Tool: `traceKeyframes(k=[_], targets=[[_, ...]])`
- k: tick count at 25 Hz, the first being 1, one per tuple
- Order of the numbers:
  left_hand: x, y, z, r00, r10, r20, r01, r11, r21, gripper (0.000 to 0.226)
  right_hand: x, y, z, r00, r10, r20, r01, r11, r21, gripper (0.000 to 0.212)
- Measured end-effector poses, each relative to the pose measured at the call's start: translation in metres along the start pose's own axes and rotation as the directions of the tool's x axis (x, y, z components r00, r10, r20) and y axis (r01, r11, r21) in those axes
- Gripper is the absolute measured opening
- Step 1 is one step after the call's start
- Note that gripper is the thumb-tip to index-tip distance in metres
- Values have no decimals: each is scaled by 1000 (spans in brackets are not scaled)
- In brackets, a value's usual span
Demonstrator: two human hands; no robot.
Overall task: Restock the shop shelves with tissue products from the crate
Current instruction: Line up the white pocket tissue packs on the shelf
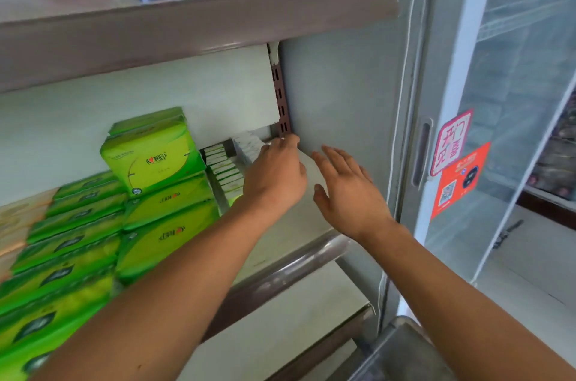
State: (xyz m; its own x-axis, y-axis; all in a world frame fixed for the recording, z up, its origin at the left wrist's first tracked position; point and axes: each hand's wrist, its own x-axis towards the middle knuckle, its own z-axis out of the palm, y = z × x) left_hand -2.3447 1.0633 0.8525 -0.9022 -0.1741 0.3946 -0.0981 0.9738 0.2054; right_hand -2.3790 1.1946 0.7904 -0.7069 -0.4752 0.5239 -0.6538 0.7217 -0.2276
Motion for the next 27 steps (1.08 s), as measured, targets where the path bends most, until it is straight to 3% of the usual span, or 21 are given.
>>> traceKeyframes(k=[5, 12, 17, 21, 27], targets=[[-74, 10, 14, 990, 132, 44, -114, 949, -293, 39, -77, -10, -24, 995, 98, -36, -100, 994, -40, 57], [-180, 36, 32, 951, 282, 129, -175, 831, -528, 37, -205, -40, -59, 940, 342, -14, -341, 935, -100, 55], [-250, 56, 72, 862, 424, 277, -169, 757, -631, 36, -297, -54, -55, 845, 531, 64, -519, 843, -141, 58], [-299, 59, 125, 786, 464, 409, -121, 764, -634, 36, -362, -50, -28, 747, 652, 128, -644, 758, -106, 59], [-330, 44, 215, 672, 289, 682, 161, 842, -515, 29, -440, -9, 48, 521, 786, 332, -807, 580, -108, 52]])
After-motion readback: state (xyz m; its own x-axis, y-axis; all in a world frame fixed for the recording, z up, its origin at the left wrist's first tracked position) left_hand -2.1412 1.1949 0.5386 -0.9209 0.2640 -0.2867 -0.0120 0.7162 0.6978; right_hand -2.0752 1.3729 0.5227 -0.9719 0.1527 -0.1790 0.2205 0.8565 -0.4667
